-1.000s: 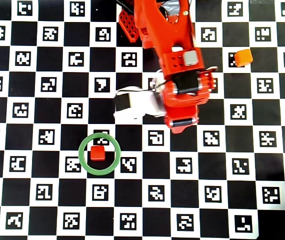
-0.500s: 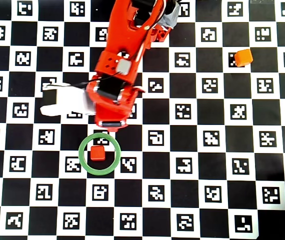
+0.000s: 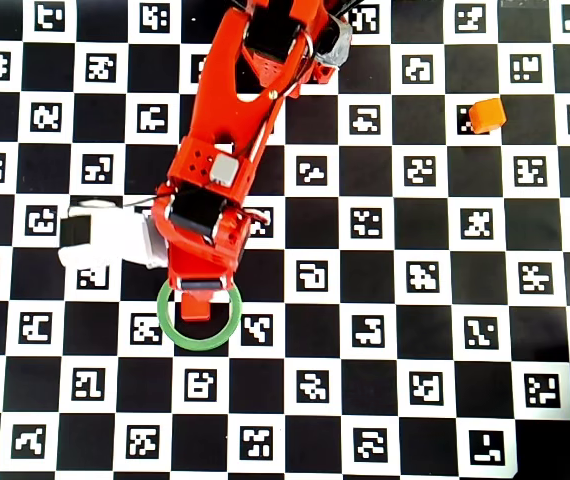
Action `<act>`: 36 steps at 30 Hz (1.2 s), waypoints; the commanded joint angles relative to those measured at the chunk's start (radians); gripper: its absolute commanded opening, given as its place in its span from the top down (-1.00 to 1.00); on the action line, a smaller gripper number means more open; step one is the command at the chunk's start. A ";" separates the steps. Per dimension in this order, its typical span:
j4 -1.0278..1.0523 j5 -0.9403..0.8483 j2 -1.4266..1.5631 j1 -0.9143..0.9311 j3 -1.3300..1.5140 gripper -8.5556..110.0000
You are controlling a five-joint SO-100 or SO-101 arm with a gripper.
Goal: Grab the red cube then put it in the green circle then put the blue cube on top and finally the orange cube on top
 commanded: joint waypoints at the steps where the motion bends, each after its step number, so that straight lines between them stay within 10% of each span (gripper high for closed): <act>1: 0.014 0.006 -0.009 -0.006 -0.152 0.83; 36: -0.121 0.031 -0.127 0.026 -0.163 0.83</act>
